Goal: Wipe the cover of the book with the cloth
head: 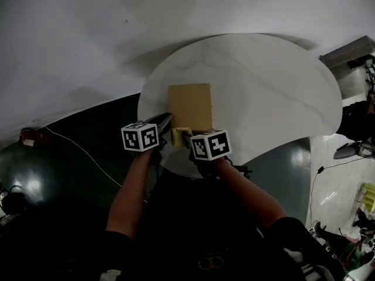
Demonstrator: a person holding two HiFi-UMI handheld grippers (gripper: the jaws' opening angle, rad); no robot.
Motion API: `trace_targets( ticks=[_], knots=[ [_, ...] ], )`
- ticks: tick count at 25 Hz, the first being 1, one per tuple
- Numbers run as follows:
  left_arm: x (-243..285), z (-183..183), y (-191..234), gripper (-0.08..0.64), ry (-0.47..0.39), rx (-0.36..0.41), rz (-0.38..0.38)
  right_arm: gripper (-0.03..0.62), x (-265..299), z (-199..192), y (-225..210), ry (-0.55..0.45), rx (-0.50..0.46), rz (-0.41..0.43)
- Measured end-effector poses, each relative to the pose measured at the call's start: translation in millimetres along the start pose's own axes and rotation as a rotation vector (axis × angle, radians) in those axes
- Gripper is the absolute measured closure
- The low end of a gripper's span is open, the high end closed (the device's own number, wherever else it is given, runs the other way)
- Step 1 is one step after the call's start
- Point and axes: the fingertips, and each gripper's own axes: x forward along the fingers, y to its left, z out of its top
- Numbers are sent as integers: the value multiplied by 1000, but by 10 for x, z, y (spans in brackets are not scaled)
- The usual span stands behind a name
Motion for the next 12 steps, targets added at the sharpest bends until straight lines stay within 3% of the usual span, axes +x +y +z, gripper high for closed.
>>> trace_targets(
  ticks=[12],
  knots=[
    [15, -9, 12, 515, -1, 0, 0, 505, -253, -40, -358, -18, 44, -40]
  ],
)
